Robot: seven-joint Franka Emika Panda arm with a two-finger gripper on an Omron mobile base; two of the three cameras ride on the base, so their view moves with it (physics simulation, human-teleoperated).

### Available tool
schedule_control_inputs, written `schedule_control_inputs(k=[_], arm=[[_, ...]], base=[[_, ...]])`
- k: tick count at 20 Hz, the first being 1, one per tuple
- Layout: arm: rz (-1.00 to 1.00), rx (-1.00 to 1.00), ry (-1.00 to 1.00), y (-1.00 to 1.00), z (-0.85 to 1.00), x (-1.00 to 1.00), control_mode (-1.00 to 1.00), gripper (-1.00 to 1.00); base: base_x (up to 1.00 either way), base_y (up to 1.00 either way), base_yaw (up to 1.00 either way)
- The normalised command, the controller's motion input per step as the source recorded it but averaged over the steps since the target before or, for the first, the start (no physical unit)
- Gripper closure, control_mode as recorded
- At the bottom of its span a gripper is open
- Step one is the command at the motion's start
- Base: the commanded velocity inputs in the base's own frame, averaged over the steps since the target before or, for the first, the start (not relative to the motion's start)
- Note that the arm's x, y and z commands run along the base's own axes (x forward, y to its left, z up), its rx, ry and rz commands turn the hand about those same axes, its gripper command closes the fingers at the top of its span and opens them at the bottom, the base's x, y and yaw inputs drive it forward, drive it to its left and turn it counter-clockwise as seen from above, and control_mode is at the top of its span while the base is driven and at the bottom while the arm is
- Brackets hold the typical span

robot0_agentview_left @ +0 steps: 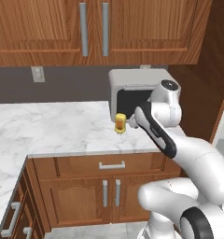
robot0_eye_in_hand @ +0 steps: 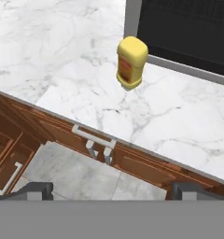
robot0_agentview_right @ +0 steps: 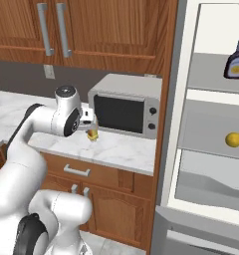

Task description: Place the mustard and condiment bottle from the counter to the top shelf of the fridge. If the existing items in the fridge are on the top shelf, move them to other shelves.

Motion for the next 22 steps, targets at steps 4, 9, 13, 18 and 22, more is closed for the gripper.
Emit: schedule_control_inputs(k=[4, 9, 13, 18, 22], arm=[[0.0, 0.01, 0.0, 0.0, -0.27, 0.3, -1.0, -1.0], [0.0, 0.02, -0.07, 0.0, -0.28, 0.16, -1.0, -1.0], [0.0, 0.05, -0.09, -0.01, -0.27, 0.15, -1.0, -1.0], [0.0, 0.03, -0.06, -0.01, -0.14, 0.25, -1.0, -1.0], [0.0, 0.02, 0.0, -0.01, 0.0, 0.33, -1.0, -1.0]], base=[[0.0, 0.0, 0.0], [0.0, 0.0, 0.0], [0.0, 0.0, 0.0], [0.0, 0.0, 0.0], [0.0, 0.0, 0.0]])
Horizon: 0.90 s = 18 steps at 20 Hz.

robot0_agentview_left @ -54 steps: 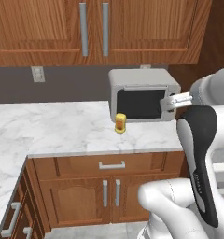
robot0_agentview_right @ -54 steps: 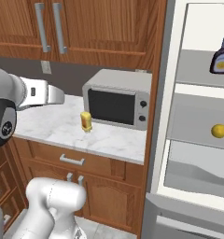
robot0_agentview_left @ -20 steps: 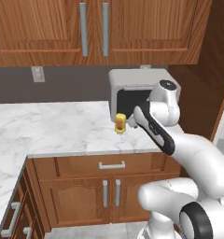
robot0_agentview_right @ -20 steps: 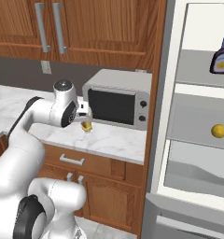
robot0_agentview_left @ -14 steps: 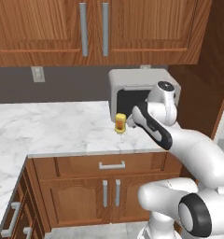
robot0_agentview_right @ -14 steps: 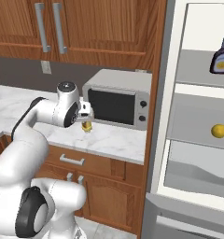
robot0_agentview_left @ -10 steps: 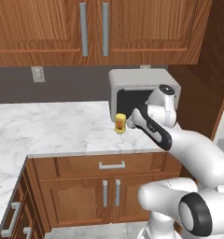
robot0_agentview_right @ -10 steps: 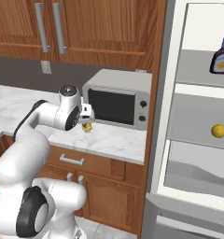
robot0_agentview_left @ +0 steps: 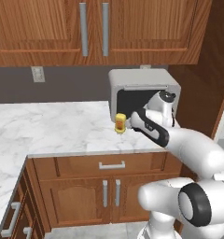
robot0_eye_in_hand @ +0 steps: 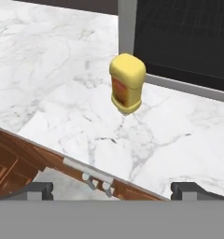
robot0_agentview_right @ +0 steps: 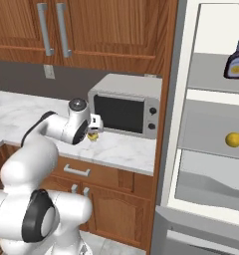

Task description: Place the mustard and condiment bottle from the counter to the top shelf of the fridge. If the existing items in the fridge are on the top shelf, move them to other shelves.

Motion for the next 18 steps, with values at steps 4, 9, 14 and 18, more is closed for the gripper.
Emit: schedule_control_inputs(k=[4, 9, 14, 18], arm=[[0.0, 0.0, 0.0, -0.02, -0.01, 0.31, -1.0, -1.0], [0.0, 0.0, 0.0, 0.0, -0.19, 0.34, -1.0, -1.0], [0.0, 0.01, 0.0, 0.0, -0.31, 0.41, -1.0, -1.0], [0.0, 0.0, 0.0, 0.0, -0.15, 0.36, -1.0, -1.0]], base=[[0.0, 0.0, 0.0], [0.0, 0.0, 0.0], [0.0, 0.0, 0.0], [0.0, 0.0, 0.0]])
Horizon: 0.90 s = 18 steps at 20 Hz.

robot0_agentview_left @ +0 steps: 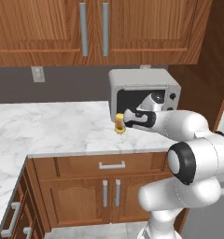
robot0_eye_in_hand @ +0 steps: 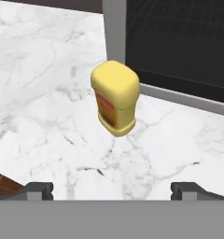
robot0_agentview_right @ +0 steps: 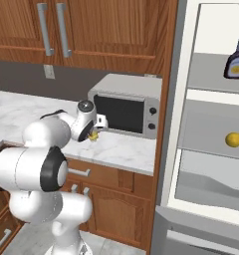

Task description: Place the mustard and condiment bottle from the counter to the top shelf of the fridge. If the existing items in the fridge are on the top shelf, move them to other shelves.

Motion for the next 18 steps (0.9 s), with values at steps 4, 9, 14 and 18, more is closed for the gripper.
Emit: schedule_control_inputs(k=[4, 9, 14, 18], arm=[[0.0, 0.01, 0.0, 0.0, -0.07, 0.28, -1.0, -1.0], [0.0, 0.05, 0.0, 0.0, -0.03, 0.21, -1.0, -1.0], [0.0, 0.06, 0.0, 0.0, -0.05, 0.12, -1.0, -1.0], [0.0, 0.04, 0.0, 0.0, -0.14, 0.13, -1.0, -1.0]], base=[[0.0, 0.0, 0.0], [0.0, 0.0, 0.0], [0.0, 0.0, 0.0], [0.0, 0.0, 0.0]])
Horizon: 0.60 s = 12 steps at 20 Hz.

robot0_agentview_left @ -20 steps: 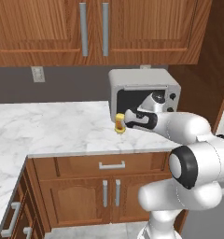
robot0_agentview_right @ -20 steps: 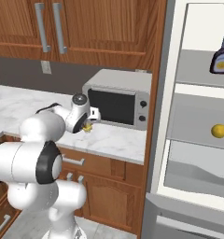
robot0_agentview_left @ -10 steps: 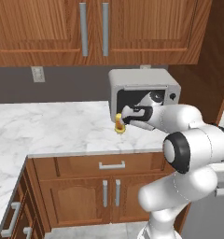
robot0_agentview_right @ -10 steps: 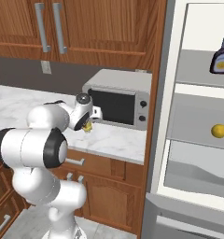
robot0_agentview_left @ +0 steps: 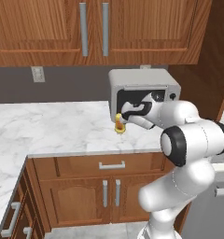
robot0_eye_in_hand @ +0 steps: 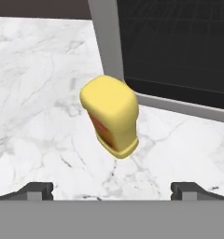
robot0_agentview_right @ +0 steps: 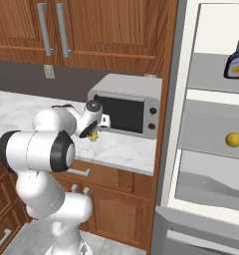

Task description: Place the mustard and condiment bottle from the counter to the top shelf of the fridge. If the existing items in the fridge are on the top shelf, move them to other shelves.

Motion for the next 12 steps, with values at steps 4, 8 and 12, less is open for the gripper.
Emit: schedule_control_inputs(k=[4, 8, 12], arm=[[0.0, 0.03, 0.0, 0.0, -0.16, 0.18, -1.0, -1.0], [0.0, 0.01, 0.0, 0.02, -0.09, 0.19, -1.0, -1.0], [0.0, 0.01, 0.0, 0.09, -0.06, 0.17, -1.0, -1.0]], base=[[0.0, 0.0, 0.0], [0.0, 0.0, 0.0], [0.0, 0.0, 0.0]])
